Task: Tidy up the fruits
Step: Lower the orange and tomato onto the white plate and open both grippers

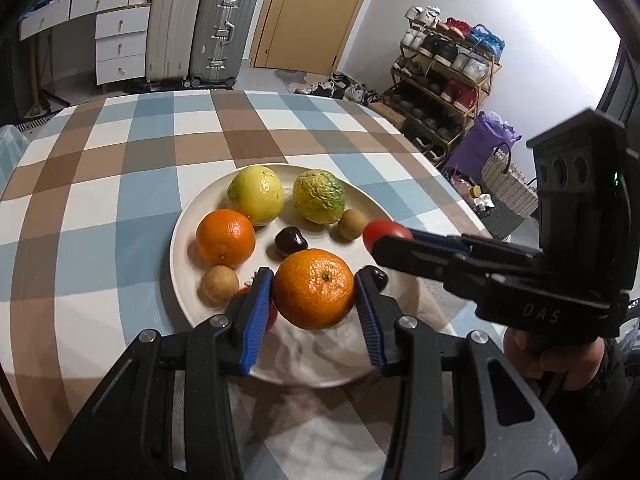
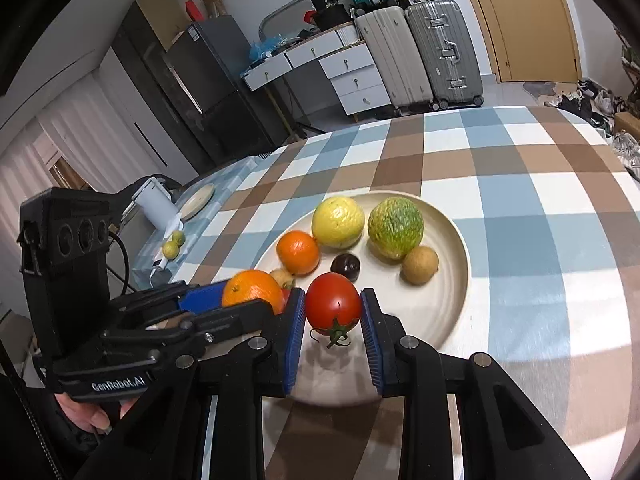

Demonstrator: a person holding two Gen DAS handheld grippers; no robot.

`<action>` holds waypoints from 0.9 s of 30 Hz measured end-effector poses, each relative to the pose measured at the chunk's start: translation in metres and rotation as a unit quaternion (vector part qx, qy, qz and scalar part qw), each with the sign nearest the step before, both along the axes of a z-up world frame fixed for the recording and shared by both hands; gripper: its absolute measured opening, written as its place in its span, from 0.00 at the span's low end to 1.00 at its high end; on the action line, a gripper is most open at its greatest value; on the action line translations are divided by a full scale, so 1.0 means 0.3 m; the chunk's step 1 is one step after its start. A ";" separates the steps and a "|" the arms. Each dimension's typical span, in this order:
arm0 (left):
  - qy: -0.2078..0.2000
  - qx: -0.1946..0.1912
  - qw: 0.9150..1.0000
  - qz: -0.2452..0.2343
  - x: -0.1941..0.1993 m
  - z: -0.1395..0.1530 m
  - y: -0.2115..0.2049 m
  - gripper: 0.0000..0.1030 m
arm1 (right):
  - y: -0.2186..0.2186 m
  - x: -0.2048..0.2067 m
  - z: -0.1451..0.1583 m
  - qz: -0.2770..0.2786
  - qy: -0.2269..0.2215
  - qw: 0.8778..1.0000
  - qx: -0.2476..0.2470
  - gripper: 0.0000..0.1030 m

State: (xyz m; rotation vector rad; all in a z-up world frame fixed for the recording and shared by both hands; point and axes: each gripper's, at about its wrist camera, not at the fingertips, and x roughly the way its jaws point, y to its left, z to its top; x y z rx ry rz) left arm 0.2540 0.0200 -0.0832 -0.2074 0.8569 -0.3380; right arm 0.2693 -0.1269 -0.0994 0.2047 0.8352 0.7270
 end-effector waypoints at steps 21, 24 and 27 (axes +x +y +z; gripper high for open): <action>0.011 -0.001 1.000 -0.013 0.098 -0.077 -0.022 0.38 | 0.035 0.120 -0.091 -0.014 0.029 0.999 -0.008 0.28; 0.006 0.003 1.000 -0.010 0.097 -0.064 -0.024 0.40 | 0.034 0.121 -0.085 -0.020 0.026 0.999 -0.006 0.43; -0.001 0.004 1.000 -0.006 0.082 -0.044 -0.019 0.44 | 0.013 0.118 -0.073 -0.028 0.023 0.999 0.008 0.50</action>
